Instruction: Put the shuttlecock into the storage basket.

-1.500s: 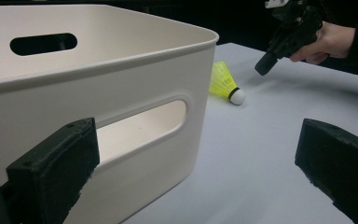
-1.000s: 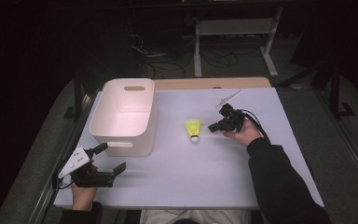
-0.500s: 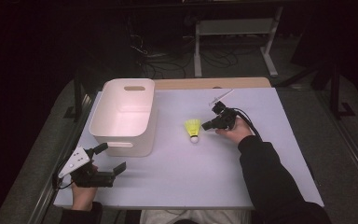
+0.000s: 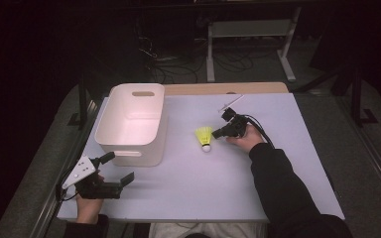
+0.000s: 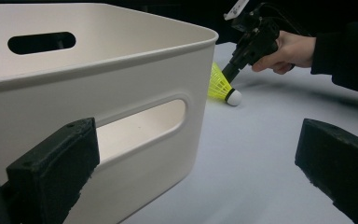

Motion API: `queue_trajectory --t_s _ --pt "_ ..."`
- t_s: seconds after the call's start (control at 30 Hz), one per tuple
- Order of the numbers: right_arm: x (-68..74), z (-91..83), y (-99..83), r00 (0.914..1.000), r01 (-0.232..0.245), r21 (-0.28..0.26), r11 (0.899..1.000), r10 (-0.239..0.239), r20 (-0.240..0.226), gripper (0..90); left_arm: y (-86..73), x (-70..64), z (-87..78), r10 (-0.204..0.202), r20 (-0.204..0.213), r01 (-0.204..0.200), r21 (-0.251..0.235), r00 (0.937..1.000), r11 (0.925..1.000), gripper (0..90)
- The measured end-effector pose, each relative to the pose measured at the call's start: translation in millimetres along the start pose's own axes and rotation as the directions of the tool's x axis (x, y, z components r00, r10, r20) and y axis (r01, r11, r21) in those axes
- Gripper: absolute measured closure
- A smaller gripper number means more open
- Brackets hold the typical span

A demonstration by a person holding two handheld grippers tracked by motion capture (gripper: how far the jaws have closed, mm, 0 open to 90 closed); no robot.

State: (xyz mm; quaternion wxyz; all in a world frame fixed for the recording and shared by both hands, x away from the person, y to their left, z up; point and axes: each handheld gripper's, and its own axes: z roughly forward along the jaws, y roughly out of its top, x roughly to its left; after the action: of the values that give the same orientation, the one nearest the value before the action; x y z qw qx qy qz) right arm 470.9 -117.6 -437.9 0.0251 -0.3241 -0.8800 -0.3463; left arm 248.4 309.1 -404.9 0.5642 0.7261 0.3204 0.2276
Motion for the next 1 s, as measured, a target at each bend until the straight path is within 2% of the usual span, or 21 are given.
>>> queue_trajectory --t_s 0.57,1.0 --pt "16.2 16.7 11.6 0.9991 0.037 0.011 0.999 -0.037 -0.02 88.9 0.0 0.0 -0.2 0.0 0.0 0.0 0.0 1.0 1.0 0.0" --pt "22.1 16.4 14.5 0.9981 0.057 0.0 0.998 -0.057 -0.025 88.8 -0.1 0.3 -0.3 0.0 -0.001 0.0 0.002 1.0 1.0 0.0"
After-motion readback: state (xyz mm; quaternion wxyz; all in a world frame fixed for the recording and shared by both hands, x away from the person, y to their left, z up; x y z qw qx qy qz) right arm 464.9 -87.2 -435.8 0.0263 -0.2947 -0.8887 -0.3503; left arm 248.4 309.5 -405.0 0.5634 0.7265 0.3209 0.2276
